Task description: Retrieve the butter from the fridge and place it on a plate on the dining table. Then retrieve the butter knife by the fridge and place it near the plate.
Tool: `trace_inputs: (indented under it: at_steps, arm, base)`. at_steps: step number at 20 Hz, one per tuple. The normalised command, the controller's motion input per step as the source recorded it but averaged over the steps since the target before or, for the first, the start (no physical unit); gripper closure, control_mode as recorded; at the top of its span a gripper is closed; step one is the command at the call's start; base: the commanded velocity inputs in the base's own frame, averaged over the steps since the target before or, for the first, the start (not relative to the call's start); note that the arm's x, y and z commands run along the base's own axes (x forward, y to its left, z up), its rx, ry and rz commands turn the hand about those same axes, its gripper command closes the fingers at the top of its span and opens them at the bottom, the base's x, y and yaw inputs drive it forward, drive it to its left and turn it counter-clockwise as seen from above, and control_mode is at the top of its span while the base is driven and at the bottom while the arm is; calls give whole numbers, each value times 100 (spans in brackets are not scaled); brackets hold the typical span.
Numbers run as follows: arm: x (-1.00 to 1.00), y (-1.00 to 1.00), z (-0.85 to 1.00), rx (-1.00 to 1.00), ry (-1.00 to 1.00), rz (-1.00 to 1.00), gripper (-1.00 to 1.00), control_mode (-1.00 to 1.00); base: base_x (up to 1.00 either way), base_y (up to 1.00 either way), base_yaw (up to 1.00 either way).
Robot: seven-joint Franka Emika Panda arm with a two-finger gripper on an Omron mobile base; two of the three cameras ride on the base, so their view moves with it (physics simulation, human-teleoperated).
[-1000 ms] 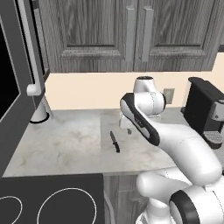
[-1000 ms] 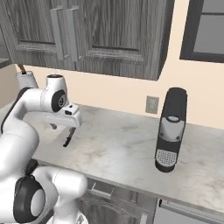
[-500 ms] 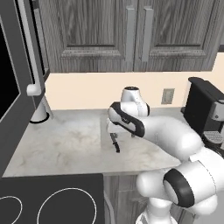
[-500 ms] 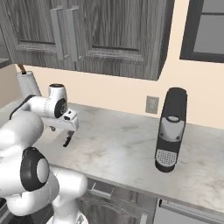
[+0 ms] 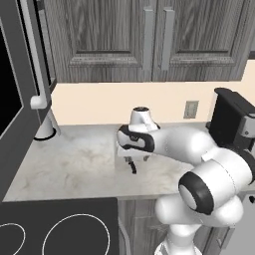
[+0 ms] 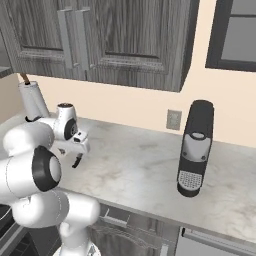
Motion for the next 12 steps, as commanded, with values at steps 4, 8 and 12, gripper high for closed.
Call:
trace_inputs:
  at_steps: [4,8,12]
  arm:
    - [1,0,-52,-6,0,0,-100,-100]
    - [9,0,-45,-4,0,0,-100,-100]
    - [25,0,-27,0,0,0,-100,-100]
  base:
    - [0,0,0]
    - [0,0,0]
    - [0,0,0]
